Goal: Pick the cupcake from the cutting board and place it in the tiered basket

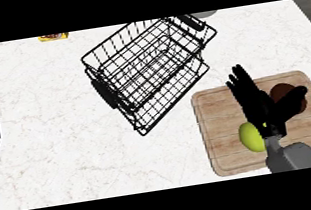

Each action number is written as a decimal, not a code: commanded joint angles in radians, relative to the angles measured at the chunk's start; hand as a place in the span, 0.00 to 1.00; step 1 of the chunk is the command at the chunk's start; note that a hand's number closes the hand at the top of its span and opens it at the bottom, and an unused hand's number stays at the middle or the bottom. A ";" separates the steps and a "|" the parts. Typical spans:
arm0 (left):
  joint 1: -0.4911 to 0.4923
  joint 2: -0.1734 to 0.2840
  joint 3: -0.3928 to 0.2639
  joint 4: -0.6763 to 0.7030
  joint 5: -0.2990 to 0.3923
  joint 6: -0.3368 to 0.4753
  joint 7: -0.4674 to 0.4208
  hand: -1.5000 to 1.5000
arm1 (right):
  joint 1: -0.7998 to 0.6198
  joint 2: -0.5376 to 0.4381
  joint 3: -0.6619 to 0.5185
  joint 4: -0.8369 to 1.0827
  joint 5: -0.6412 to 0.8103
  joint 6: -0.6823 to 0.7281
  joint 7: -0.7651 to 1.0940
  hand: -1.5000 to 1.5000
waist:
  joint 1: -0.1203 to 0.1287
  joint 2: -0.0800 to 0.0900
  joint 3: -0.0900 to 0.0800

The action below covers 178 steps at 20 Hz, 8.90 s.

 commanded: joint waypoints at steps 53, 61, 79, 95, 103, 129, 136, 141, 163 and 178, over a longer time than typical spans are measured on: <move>-0.042 -0.155 -0.167 -0.086 -0.008 -0.266 -0.051 0.50 | -0.222 -0.257 0.157 -0.070 1.130 0.031 1.494 0.00 | 0.000 0.013 0.005; -0.016 -0.130 -0.095 -0.063 0.020 -0.327 -0.061 0.50 | -0.165 -0.247 0.096 -0.033 1.254 0.049 1.412 0.00 | 0.000 0.014 0.005; -0.030 -0.165 -0.067 -0.072 -0.026 -0.357 -0.040 0.50 | -0.116 -0.173 0.050 0.036 1.282 0.194 1.230 1.00 | 0.004 0.015 0.006; 0.043 -0.171 -0.043 -0.113 -0.035 -0.328 -0.022 0.50 | 0.389 -0.169 0.349 -0.894 1.845 0.034 1.199 1.00 | -0.053 -0.008 0.004; 0.009 -0.196 -0.066 -0.126 -0.057 -0.333 0.006 0.50 | 0.366 -0.025 0.591 -1.176 2.174 0.169 1.170 1.00 | -0.016 0.006 0.005; -0.070 -0.256 -0.091 -0.076 -0.121 -0.351 -0.010 0.50 | -0.650 0.199 0.257 -0.425 1.704 0.321 1.445 1.00 | 0.052 0.020 0.003; -0.077 -0.222 -0.053 -0.079 -0.084 -0.390 0.029 0.50 | -0.738 0.199 0.227 -0.247 1.621 0.234 1.484 1.00 | 0.047 0.017 0.005; -0.044 -0.238 -0.052 -0.079 -0.108 -0.379 -0.005 0.50 | -0.748 0.199 0.247 -0.109 1.637 0.114 1.436 1.00 | 0.036 0.018 0.005; -0.050 -0.275 -0.044 -0.040 -0.138 -0.402 -0.035 0.50 | -0.965 0.199 0.109 0.307 1.685 -0.229 1.284 0.00 | 0.034 0.021 0.005; -0.037 -0.270 -0.035 -0.094 -0.130 -0.393 0.027 0.50 | -0.865 0.199 -0.076 0.047 1.687 -0.641 1.244 0.00 | 0.015 0.007 0.008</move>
